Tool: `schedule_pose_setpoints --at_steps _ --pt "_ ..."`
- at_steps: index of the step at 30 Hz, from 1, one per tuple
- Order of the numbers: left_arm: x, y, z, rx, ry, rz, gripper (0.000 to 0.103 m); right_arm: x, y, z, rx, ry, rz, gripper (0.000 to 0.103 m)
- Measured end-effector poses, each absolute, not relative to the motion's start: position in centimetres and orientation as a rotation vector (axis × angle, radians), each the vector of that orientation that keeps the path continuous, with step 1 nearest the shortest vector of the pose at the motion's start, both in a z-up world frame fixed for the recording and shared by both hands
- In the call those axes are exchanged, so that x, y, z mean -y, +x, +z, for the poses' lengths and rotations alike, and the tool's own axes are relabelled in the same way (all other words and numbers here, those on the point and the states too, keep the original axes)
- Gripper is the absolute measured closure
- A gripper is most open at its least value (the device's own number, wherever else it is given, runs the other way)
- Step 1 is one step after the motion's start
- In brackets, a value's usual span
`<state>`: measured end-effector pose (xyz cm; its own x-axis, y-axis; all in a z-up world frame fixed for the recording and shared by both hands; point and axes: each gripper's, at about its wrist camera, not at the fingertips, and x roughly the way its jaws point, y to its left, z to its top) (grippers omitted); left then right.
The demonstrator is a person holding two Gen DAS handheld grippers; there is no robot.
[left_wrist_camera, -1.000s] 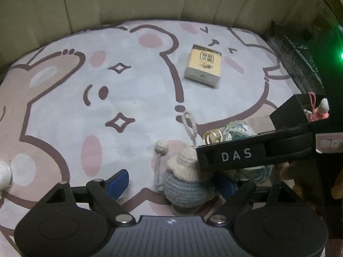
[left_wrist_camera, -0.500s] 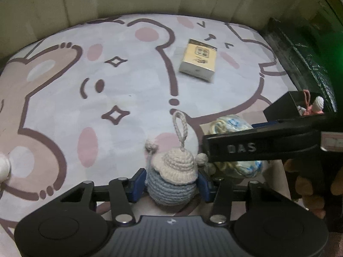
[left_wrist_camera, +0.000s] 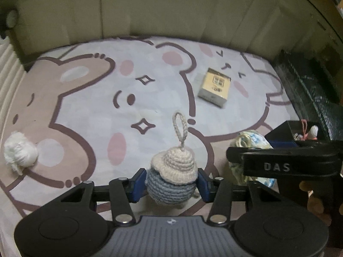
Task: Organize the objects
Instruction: 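Carry the grey doll in the left tool and the pouch in the right tool over the black box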
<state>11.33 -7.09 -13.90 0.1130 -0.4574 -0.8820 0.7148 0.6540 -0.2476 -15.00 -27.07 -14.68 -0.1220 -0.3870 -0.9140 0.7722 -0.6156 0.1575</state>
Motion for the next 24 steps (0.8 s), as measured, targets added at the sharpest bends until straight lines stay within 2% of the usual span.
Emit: schedule_pose_setpoints --at_steps 24 --pt "2.4 8.2 -7.2 -1.020 0.154 -0.801 0.052 20.3 -12.4 -5.1 -0.396 1.057 -1.910 0.020"
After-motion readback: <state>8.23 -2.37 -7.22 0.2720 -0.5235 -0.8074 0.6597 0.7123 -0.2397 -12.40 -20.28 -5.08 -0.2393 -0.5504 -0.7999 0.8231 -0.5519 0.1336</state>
